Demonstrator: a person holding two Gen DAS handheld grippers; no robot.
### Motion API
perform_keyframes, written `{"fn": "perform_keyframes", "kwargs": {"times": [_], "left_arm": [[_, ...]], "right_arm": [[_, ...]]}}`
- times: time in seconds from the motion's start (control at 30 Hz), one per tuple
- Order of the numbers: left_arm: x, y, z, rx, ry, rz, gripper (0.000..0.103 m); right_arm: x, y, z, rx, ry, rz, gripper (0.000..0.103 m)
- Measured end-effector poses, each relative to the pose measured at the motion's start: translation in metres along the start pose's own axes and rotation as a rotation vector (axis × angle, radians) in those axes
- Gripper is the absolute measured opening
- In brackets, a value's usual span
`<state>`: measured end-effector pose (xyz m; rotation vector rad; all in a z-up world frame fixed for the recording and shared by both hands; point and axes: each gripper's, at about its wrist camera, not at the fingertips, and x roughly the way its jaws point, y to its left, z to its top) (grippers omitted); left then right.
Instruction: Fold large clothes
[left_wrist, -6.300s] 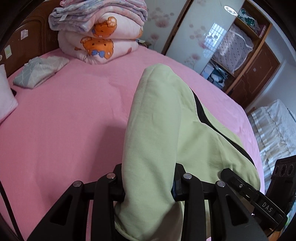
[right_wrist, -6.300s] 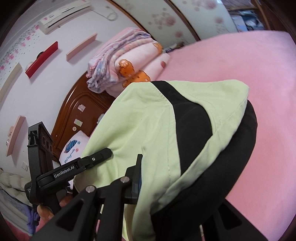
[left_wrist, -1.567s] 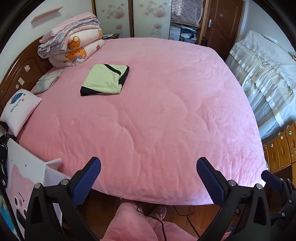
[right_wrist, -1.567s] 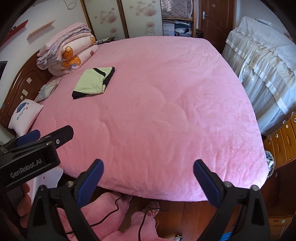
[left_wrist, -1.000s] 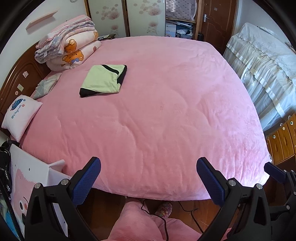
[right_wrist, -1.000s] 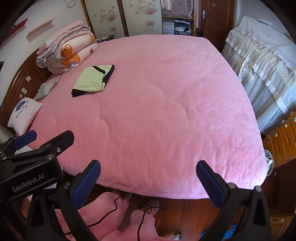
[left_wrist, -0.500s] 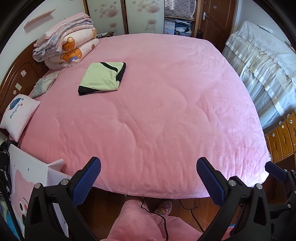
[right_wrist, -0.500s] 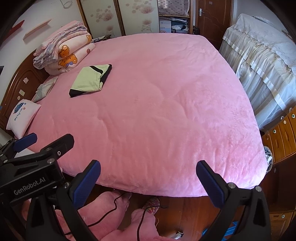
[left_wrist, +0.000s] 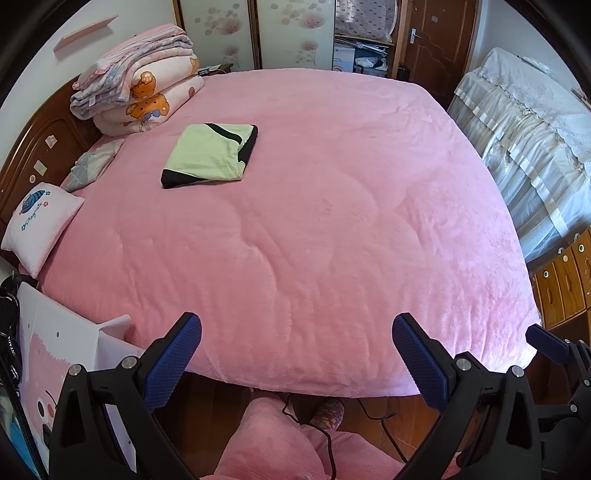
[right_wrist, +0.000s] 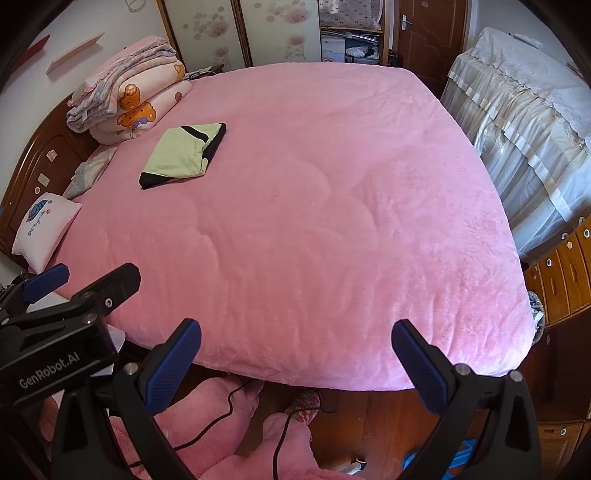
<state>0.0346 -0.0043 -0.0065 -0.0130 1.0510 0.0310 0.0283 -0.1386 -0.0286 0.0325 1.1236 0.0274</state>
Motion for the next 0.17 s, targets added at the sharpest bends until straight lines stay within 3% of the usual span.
{"fn": "perform_keyframes", "kwargs": {"times": [0.17], "left_arm": [[0.0004,0.0009,0.0011,-0.002,0.002,-0.001,0.102]], "right_arm": [[0.0019,0.0010,0.0006,-0.003,0.008,0.000,0.103]]}}
